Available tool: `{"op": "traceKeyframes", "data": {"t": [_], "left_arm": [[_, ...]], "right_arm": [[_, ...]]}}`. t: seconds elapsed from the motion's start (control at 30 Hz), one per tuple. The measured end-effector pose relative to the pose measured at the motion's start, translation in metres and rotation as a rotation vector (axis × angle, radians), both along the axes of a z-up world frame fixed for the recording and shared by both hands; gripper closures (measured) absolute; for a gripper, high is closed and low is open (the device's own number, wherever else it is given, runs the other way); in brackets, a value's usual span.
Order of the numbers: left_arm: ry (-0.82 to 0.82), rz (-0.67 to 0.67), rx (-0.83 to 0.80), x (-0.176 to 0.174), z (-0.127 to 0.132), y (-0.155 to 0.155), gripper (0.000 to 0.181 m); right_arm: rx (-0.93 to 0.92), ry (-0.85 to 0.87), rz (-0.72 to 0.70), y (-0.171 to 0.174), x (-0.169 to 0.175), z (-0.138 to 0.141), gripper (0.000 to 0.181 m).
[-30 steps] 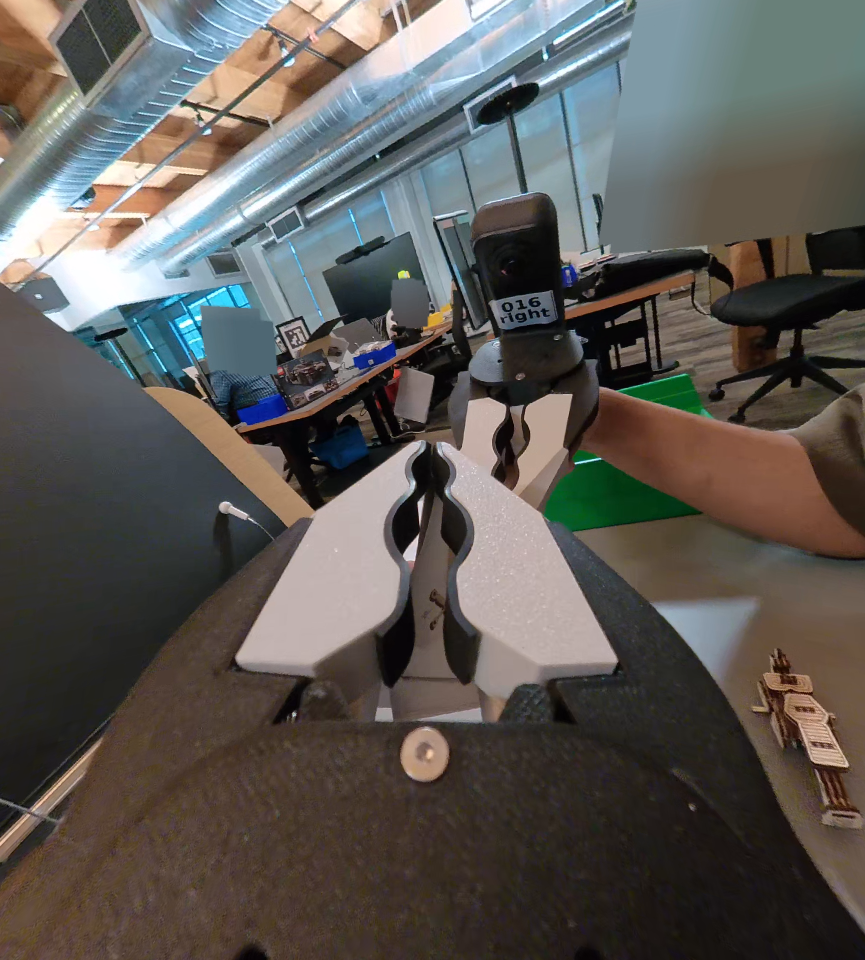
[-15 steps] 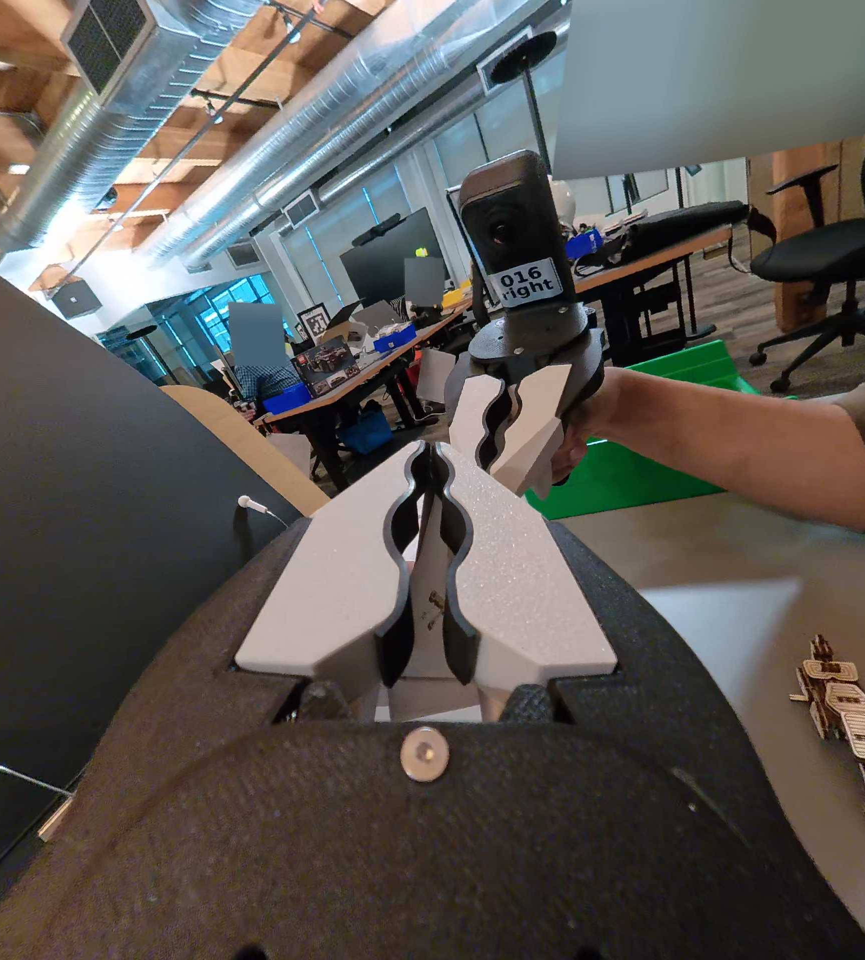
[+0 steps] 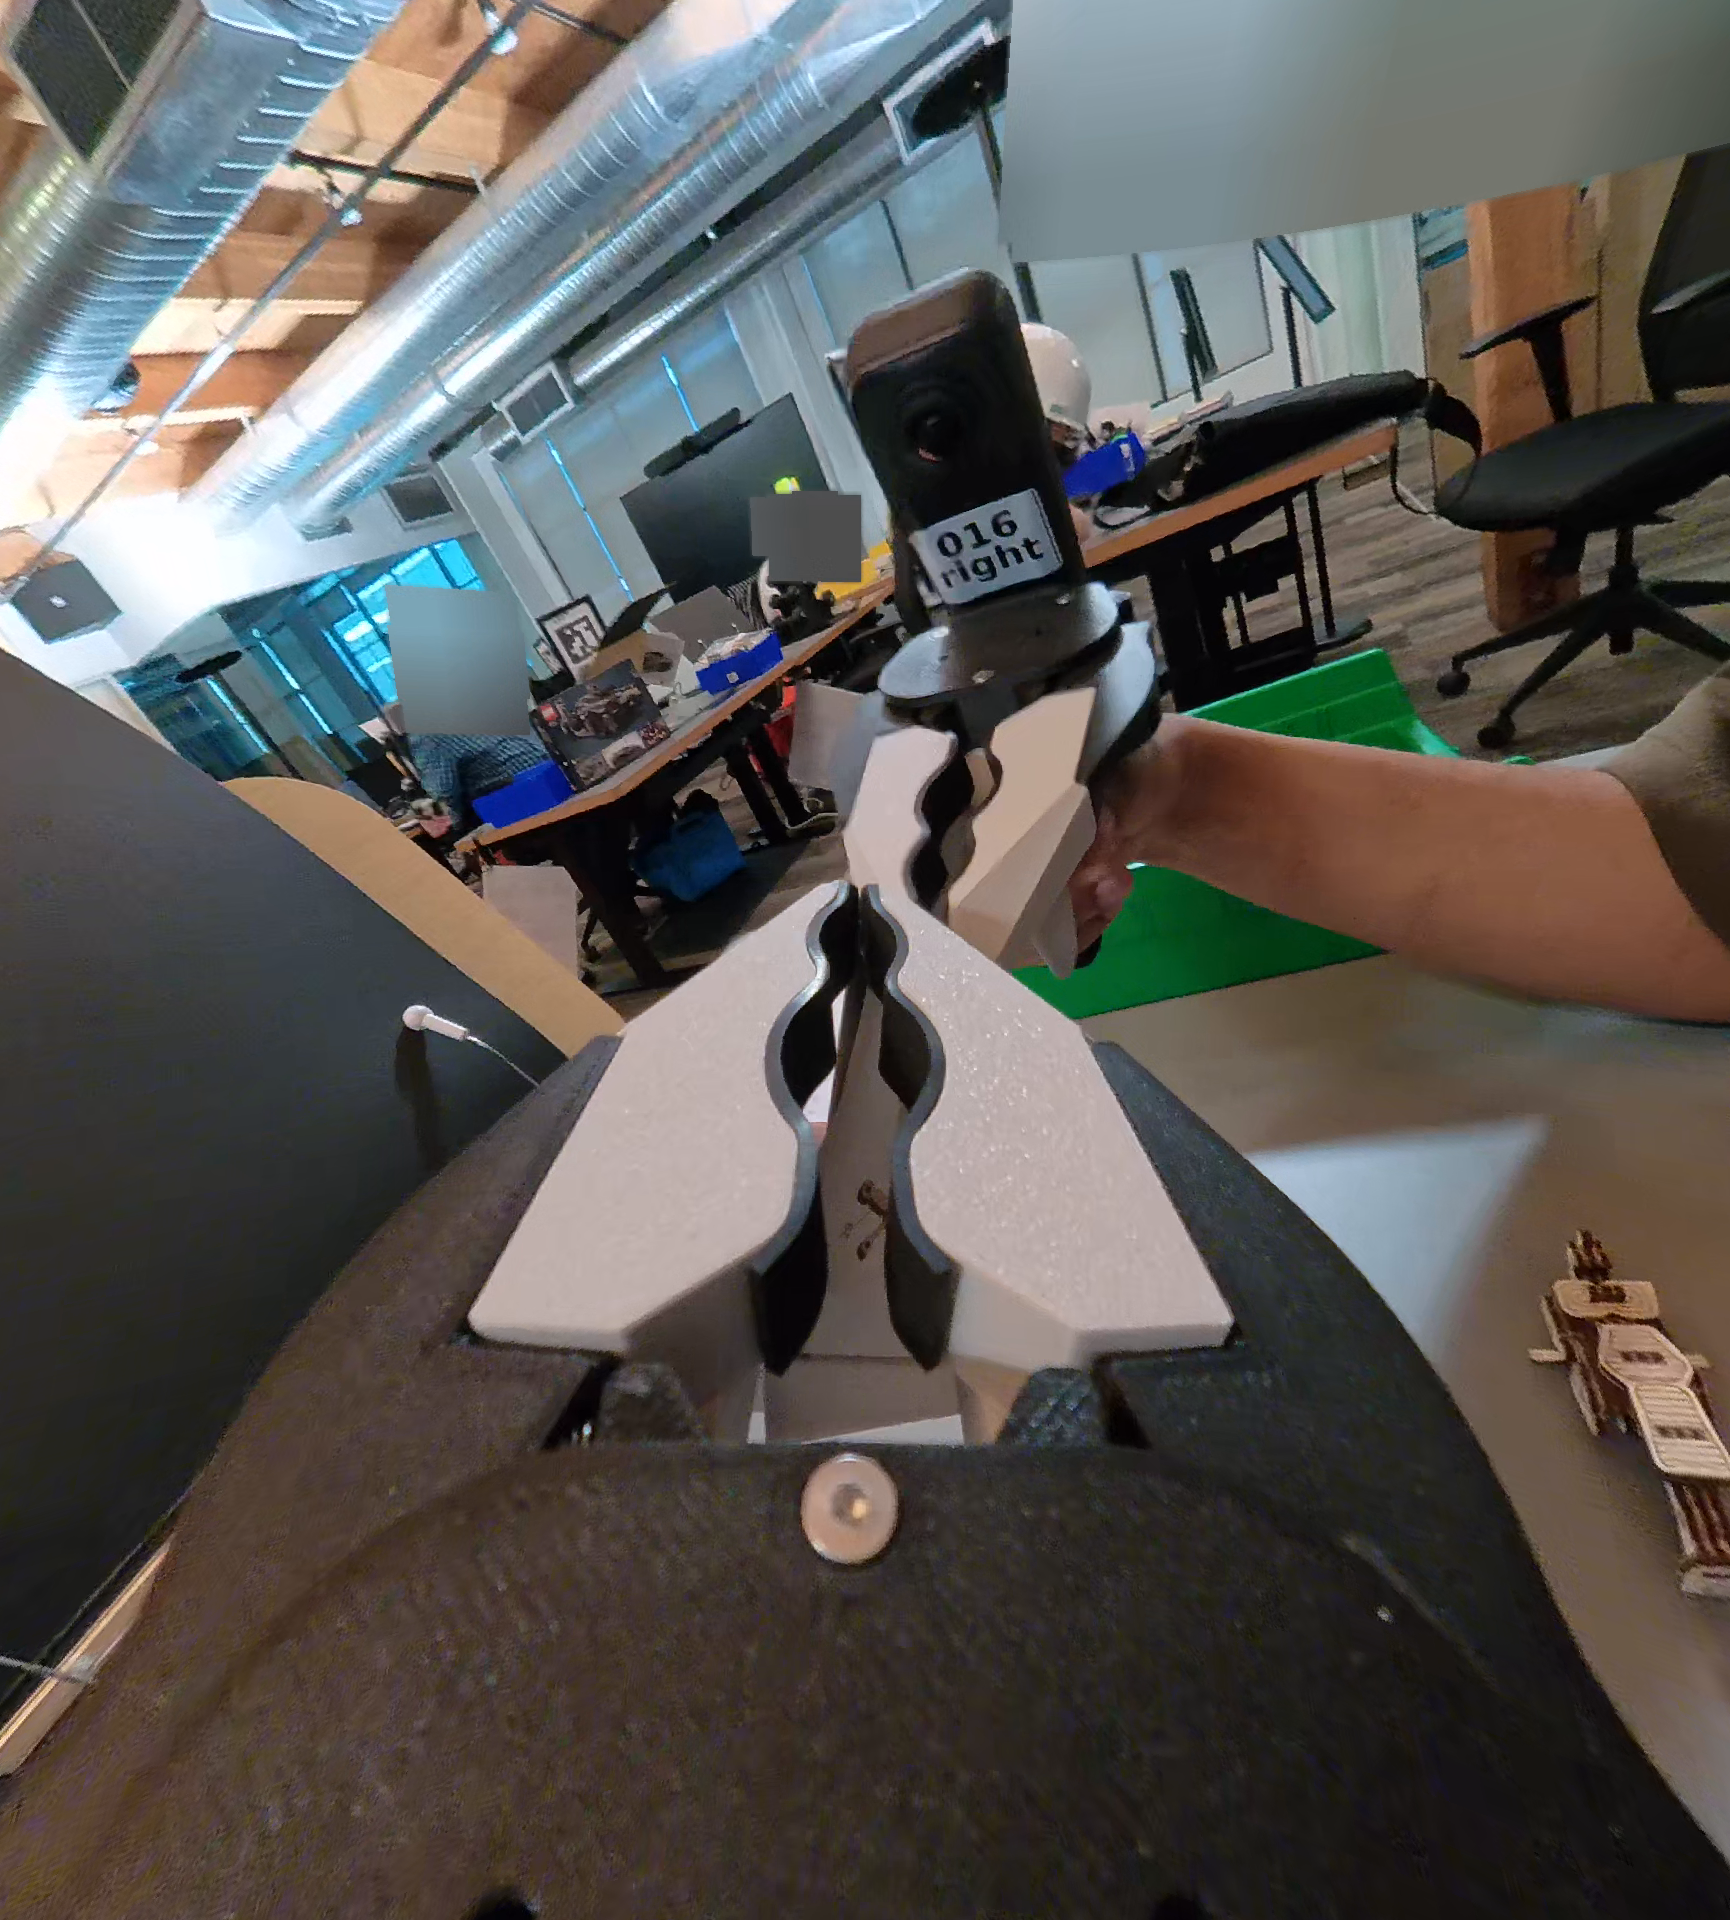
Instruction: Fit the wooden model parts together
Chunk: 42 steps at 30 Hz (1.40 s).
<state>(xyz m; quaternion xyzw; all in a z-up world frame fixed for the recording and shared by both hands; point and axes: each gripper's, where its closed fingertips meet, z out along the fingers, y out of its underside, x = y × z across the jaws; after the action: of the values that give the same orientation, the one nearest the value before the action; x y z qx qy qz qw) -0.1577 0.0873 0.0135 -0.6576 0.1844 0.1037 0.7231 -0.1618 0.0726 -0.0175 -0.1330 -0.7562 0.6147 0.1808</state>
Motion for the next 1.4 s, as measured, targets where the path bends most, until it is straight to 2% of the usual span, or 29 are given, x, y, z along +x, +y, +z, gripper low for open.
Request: {"op": "traceKeyframes", "data": {"t": [0.3, 0.4, 0.47, 0.5, 0.6, 0.73, 0.83, 0.93, 1.07, 1.13, 1.27, 1.4], "left_arm": [[0.039, 0.018, -0.025, 0.001, -0.008, 0.007, 0.181], [0.061, 0.048, 0.004, -0.001, -0.003, 0.006, 0.181], [0.042, 0.060, 0.074, -0.004, 0.010, -0.001, 0.181], [0.027, 0.062, 0.095, -0.007, 0.016, -0.004, 0.181], [0.020, 0.061, 0.085, -0.009, 0.015, -0.006, 0.181], [0.036, 0.096, 0.093, -0.011, 0.016, -0.004, 0.181], [0.056, 0.158, 0.124, -0.022, 0.023, -0.011, 0.181], [0.021, 0.143, 0.114, -0.025, 0.024, -0.015, 0.181], [0.029, 0.159, 0.115, -0.027, 0.022, -0.012, 0.181], [0.036, 0.197, 0.144, -0.034, 0.027, -0.017, 0.181], [-0.022, 0.161, 0.154, -0.038, 0.033, -0.027, 0.181], [-0.015, 0.176, 0.161, -0.040, 0.033, -0.026, 0.181]], "right_arm": [[0.019, -0.012, -0.015, 0.002, -0.003, 0.002, 0.181], [-0.022, 0.002, -0.028, 0.002, -0.004, 0.004, 0.179], [0.031, -0.013, -0.047, 0.003, -0.007, -0.006, 0.173], [0.048, -0.024, -0.043, 0.003, -0.008, -0.010, 0.181], [0.045, -0.072, -0.004, -0.002, -0.006, -0.011, 0.181], [0.027, -0.068, -0.031, 0.001, -0.009, -0.011, 0.181], [0.075, -0.072, -0.059, 0.007, -0.013, -0.022, 0.181], [0.053, -0.122, -0.009, 0.002, -0.012, -0.022, 0.181], [0.040, -0.117, -0.032, 0.006, -0.016, -0.024, 0.181], [0.045, -0.116, -0.035, 0.009, -0.014, -0.028, 0.176], [0.045, -0.185, 0.025, 0.007, -0.009, -0.031, 0.181], [0.041, -0.173, -0.002, 0.009, -0.012, -0.030, 0.181]]}}
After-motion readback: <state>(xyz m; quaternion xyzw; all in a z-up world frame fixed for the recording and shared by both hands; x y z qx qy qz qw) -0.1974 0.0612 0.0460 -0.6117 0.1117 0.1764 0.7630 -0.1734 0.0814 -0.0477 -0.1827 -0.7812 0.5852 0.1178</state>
